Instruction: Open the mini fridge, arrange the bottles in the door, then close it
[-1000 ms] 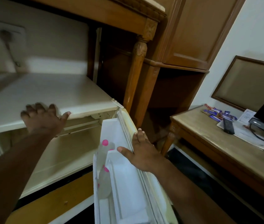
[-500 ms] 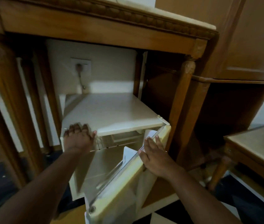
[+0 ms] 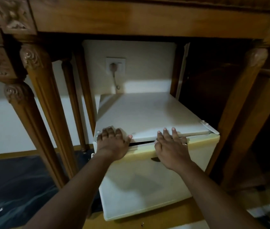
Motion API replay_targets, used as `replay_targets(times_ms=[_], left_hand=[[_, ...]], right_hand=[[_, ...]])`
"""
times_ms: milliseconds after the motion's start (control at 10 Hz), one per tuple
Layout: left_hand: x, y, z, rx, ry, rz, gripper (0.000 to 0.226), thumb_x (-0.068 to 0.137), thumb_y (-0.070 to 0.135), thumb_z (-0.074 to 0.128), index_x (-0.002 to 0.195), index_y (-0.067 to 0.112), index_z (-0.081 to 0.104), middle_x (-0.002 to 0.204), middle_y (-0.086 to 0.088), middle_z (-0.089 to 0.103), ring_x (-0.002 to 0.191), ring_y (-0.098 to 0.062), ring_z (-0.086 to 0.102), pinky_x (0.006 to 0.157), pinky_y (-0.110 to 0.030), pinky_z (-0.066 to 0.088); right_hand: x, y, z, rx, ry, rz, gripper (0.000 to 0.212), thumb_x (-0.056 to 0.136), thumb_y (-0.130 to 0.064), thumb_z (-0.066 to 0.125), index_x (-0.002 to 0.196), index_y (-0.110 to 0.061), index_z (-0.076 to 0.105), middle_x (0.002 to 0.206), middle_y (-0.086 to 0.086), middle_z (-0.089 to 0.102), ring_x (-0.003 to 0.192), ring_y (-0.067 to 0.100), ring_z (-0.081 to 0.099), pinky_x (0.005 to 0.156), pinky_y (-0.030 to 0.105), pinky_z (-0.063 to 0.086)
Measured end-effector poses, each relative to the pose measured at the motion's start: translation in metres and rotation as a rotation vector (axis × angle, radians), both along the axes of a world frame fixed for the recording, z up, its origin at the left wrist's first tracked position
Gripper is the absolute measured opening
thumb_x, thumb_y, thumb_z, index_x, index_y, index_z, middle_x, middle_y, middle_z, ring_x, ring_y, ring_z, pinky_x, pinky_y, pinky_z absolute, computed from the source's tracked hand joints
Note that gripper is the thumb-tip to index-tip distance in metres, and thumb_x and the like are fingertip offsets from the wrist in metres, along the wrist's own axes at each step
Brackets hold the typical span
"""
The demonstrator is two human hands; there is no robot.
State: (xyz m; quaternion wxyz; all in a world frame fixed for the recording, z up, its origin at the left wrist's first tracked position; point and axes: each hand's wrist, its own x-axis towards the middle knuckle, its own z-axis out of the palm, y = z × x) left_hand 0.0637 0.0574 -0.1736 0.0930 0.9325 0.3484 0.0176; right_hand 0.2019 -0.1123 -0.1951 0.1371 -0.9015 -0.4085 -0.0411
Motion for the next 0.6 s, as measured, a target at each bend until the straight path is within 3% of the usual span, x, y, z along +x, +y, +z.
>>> replay_targets(times_ms=[300,400,500,600], left_hand=[[0.006,-0.005,-0.006,0.215,-0.237,0.089,0.069,0.105,0.054,0.016,0.144,0.012,0.053,0.150,-0.017,0.052,0.141,-0.036,0.044,0.117,-0.049,0.034],[-0.005,-0.005,-0.007,0.107,-0.214,0.034,0.077,0.102,0.062,0.012,0.153,0.015,0.044,0.161,-0.017,0.039,0.151,-0.035,0.030,0.123,-0.050,0.022],[-0.036,-0.017,0.018,-0.049,-0.106,-0.004,0.096,0.088,0.076,0.003,0.163,0.018,0.021,0.172,-0.014,0.012,0.159,-0.033,0.004,0.126,-0.050,0.003],[-0.073,-0.039,0.057,-0.075,-0.035,0.041,0.103,0.083,0.082,0.003,0.164,0.019,0.018,0.172,-0.014,0.008,0.160,-0.031,0.001,0.126,-0.049,0.003]], right_hand=[[0.006,0.015,-0.002,0.002,-0.115,-0.065,0.061,0.099,-0.050,0.013,0.151,-0.020,0.025,0.163,0.004,0.016,0.149,0.028,0.004,0.117,0.058,0.007],[0.001,0.004,0.007,-0.082,-0.018,-0.012,0.074,0.094,-0.064,0.010,0.153,-0.021,0.013,0.164,0.001,0.004,0.150,0.025,-0.007,0.118,0.056,0.000],[-0.011,-0.024,0.042,-0.179,0.112,0.062,0.083,0.090,-0.072,0.012,0.154,-0.021,0.003,0.164,0.000,-0.007,0.148,0.023,-0.016,0.119,0.055,-0.004],[-0.028,-0.052,0.096,-0.245,0.148,0.073,0.095,0.080,-0.079,0.005,0.154,-0.020,0.000,0.164,0.001,-0.011,0.148,0.023,-0.019,0.119,0.053,-0.004]])
